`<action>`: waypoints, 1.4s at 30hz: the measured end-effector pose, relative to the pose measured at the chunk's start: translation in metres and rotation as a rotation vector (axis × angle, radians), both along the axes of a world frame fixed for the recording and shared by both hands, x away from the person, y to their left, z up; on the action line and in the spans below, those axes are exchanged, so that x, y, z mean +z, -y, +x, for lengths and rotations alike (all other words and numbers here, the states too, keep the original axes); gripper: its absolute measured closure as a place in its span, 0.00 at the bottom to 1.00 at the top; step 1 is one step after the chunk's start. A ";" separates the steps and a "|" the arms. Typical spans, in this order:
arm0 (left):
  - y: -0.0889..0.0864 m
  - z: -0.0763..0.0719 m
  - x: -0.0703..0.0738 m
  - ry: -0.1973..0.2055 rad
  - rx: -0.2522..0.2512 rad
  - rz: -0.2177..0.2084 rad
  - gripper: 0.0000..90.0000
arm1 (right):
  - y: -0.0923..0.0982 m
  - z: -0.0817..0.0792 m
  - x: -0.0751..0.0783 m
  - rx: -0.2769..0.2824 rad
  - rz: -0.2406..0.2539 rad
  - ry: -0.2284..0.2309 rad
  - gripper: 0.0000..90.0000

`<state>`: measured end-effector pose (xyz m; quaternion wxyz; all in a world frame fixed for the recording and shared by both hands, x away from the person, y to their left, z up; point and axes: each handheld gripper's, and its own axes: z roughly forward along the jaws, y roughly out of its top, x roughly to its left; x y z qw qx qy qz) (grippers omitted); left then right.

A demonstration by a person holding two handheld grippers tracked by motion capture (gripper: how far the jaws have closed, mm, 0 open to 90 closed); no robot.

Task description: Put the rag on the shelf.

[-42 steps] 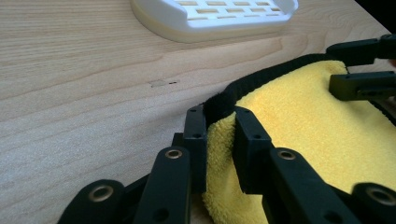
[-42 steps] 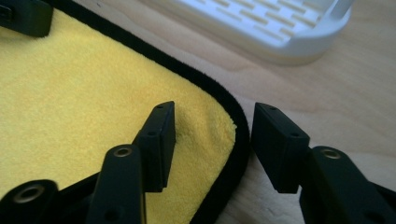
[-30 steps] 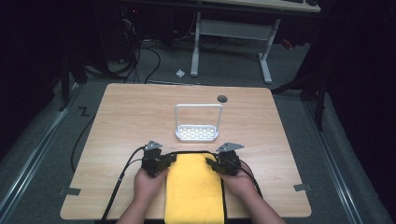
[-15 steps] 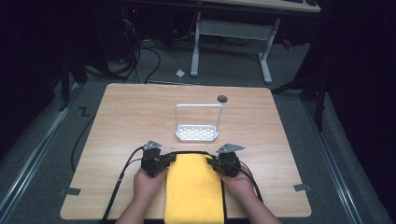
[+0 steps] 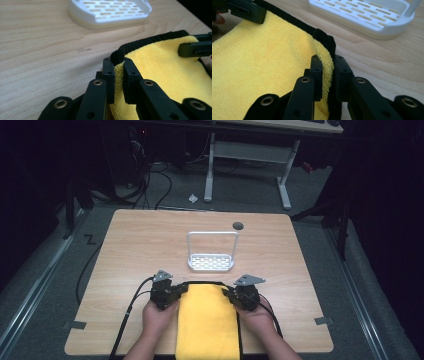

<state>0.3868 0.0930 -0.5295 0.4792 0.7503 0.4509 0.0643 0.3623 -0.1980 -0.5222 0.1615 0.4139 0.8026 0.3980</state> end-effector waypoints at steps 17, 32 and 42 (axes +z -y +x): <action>0.000 -0.022 0.052 0.191 0.001 -0.020 0.92 | 0.000 -0.020 0.045 0.007 0.037 0.185 0.89; 0.002 -0.010 0.108 0.280 -0.017 -0.054 0.92 | 0.001 -0.020 0.098 -0.018 0.062 0.309 0.88; 0.000 -0.008 0.135 0.340 0.002 -0.090 0.92 | 0.005 -0.018 0.130 -0.032 0.090 0.399 0.89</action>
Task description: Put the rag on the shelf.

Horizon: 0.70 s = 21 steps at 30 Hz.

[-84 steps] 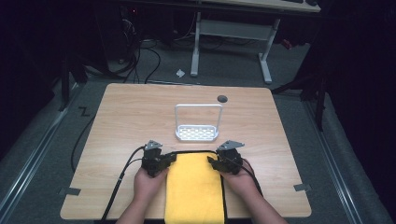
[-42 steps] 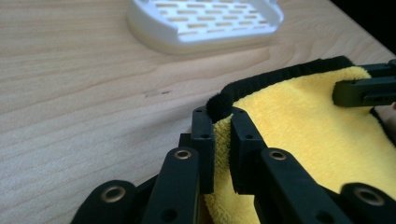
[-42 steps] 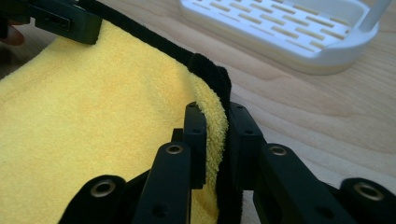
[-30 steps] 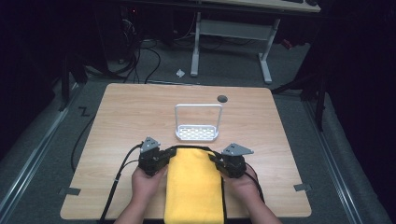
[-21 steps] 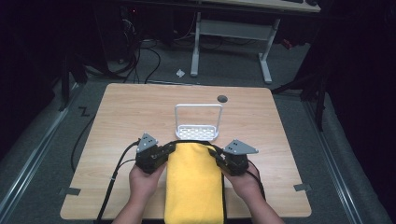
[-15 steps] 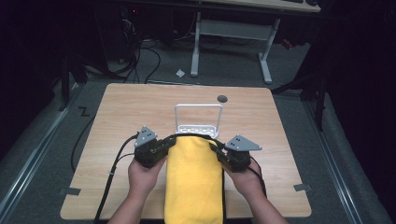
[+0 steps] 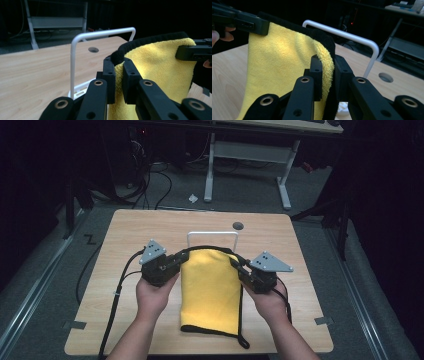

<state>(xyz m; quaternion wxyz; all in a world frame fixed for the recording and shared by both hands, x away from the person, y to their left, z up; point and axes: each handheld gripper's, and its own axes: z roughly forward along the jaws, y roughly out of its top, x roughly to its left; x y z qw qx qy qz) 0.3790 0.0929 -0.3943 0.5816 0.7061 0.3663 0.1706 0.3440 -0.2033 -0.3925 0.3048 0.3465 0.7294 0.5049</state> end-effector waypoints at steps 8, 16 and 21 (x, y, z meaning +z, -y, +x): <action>0.000 0.000 0.024 0.058 0.008 -0.022 0.92 | -0.001 0.001 0.021 -0.006 0.022 0.055 0.89; 0.001 0.000 0.047 0.115 0.006 -0.034 0.92 | -0.001 0.001 0.040 -0.004 0.043 0.102 0.89; -0.001 0.004 0.058 0.138 0.002 -0.049 0.92 | -0.001 0.003 0.051 -0.001 0.049 0.127 0.89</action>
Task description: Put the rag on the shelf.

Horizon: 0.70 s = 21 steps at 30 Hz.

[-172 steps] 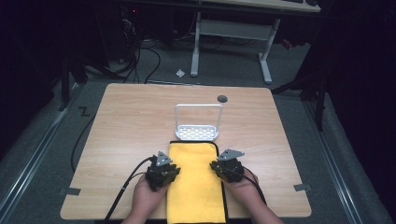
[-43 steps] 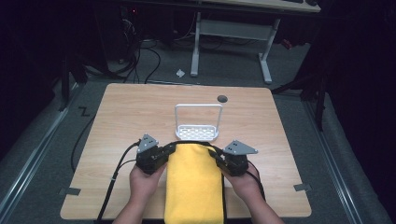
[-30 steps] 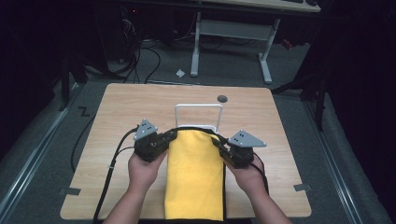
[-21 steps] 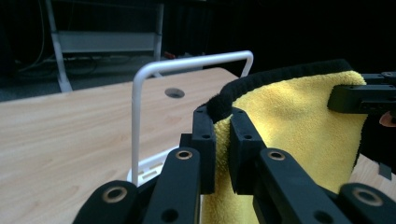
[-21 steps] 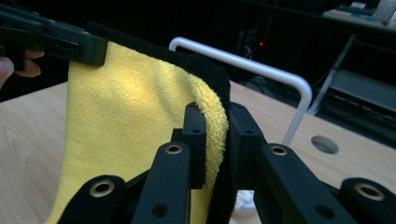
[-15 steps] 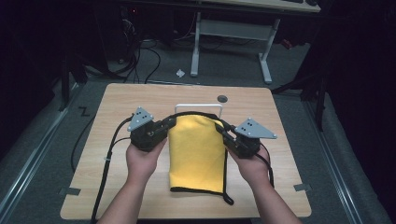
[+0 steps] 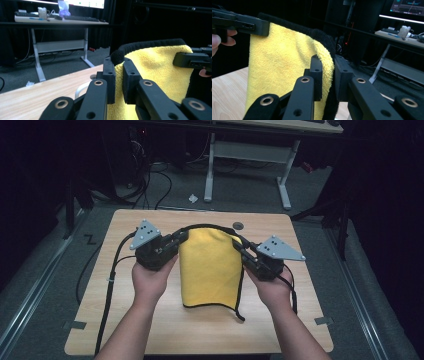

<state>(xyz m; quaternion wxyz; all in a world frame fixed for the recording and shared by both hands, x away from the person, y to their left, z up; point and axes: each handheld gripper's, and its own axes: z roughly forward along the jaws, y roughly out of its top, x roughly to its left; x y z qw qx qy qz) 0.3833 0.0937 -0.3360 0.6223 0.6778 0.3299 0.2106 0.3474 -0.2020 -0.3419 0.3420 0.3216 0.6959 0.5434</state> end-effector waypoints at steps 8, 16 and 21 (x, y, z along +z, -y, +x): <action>-0.001 0.008 0.006 0.017 0.002 -0.014 0.92 | 0.002 0.007 0.010 -0.010 0.012 0.015 0.89; 0.001 0.014 0.014 0.038 0.012 0.003 0.92 | 0.001 0.011 0.021 -0.015 0.007 0.031 0.89; 0.001 0.018 0.020 0.049 0.016 0.011 0.92 | 0.001 0.012 0.026 -0.017 0.005 0.041 0.89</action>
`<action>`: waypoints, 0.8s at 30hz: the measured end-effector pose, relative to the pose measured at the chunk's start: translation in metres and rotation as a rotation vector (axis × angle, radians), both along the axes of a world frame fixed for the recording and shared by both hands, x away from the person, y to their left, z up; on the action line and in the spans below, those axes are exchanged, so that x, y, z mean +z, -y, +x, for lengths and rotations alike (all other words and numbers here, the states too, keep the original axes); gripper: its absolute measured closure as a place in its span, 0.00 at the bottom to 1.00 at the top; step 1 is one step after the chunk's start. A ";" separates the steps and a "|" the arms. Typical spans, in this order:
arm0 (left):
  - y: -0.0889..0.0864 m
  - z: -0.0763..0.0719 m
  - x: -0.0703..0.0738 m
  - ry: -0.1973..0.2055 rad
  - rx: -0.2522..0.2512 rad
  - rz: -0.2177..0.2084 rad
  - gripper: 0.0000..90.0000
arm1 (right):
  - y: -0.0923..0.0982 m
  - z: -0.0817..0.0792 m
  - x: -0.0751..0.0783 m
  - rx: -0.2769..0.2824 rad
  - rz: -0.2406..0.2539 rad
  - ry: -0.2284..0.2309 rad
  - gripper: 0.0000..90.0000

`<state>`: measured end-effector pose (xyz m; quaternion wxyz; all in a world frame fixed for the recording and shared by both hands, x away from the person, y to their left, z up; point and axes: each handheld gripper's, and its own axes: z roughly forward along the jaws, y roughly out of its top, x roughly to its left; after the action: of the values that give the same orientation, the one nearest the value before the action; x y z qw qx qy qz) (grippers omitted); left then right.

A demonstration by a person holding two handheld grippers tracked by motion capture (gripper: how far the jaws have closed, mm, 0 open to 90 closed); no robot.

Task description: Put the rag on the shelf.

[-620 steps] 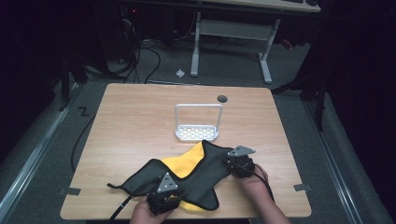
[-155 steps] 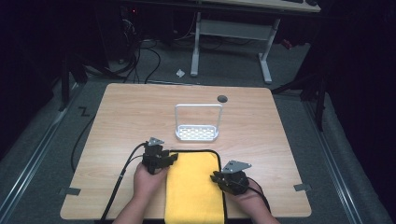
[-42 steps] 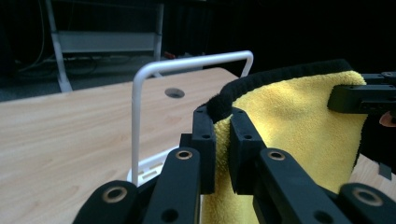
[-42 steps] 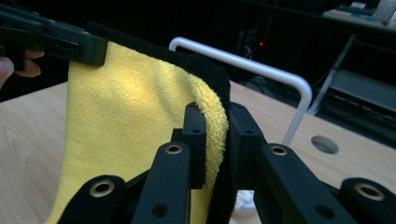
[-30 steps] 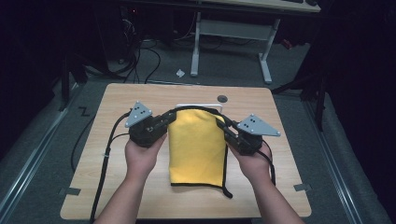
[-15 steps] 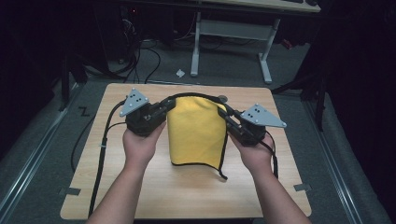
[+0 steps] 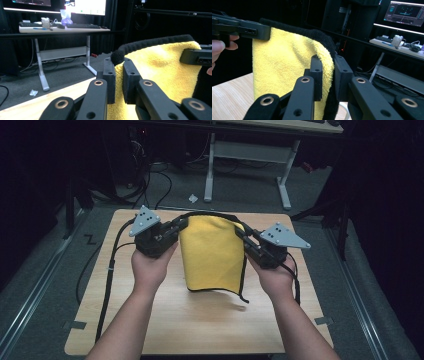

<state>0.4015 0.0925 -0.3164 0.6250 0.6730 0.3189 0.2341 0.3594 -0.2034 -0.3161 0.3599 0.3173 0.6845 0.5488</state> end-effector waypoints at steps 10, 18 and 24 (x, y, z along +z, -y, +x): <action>0.001 0.031 0.002 -0.043 0.023 0.020 0.92 | 0.000 0.025 -0.001 -0.013 0.006 -0.044 0.89; 0.002 0.057 0.004 -0.043 0.036 0.052 0.92 | 0.000 0.054 -0.003 -0.014 0.020 -0.075 0.89; 0.005 0.086 -0.007 -0.070 0.042 0.038 0.92 | 0.002 0.081 -0.008 -0.021 0.030 -0.096 0.89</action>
<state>0.4875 0.0875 -0.3238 0.5955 0.6858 0.3499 0.2295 0.4404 -0.2055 -0.3241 0.3276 0.3555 0.6894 0.5394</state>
